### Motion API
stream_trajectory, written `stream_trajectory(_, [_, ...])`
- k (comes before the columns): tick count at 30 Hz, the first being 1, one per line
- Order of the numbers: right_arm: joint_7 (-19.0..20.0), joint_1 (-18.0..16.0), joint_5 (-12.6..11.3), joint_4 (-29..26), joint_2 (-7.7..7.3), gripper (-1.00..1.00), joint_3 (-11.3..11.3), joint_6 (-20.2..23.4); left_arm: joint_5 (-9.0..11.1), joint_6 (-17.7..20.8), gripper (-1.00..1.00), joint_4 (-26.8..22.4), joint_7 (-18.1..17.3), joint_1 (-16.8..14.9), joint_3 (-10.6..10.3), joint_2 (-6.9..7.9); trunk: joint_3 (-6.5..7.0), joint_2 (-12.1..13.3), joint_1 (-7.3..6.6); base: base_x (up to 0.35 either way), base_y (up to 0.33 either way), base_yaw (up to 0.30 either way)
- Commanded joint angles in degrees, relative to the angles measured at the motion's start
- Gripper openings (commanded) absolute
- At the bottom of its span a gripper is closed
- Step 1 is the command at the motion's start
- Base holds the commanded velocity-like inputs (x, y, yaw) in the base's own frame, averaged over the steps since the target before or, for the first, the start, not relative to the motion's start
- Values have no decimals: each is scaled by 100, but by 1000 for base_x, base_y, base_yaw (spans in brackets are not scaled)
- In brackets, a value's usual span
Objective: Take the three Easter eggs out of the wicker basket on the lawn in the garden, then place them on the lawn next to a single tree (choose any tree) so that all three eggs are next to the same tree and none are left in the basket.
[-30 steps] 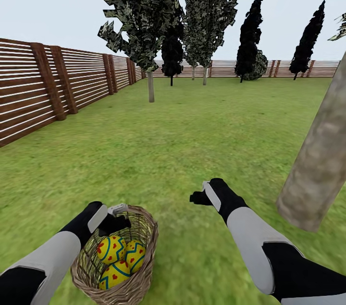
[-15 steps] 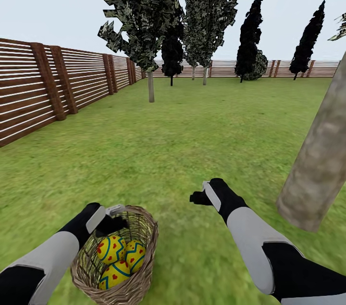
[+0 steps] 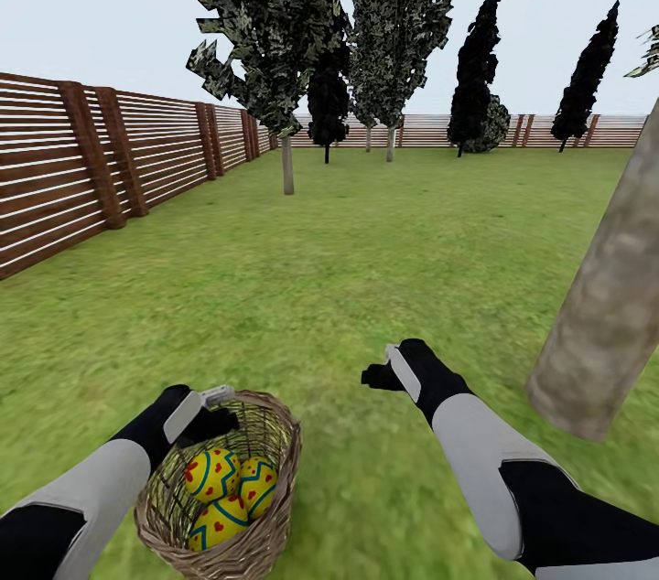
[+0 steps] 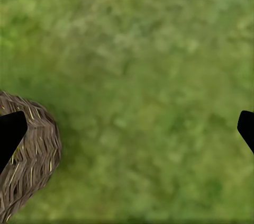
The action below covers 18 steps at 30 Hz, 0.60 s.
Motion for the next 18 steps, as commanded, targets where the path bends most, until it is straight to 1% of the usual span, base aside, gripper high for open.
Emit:
stream_trajectory(1, [-49,-2,-53,-7,6,100,-34,16,60,-1,100,-12,41,-2,-42,7,-6,-3,-1,0,0,0])
stream_trajectory(14, [-52,-2,-53,-6,6,100,-34,16,53,-242,100,-23,41,-2,-46,11,-6,-3,-1,0,0,0])
stream_trajectory(18, [-53,-2,-53,-10,6,100,-34,16,52,-283,100,-24,44,-2,-45,11,-78,-163,87,0,0,0])
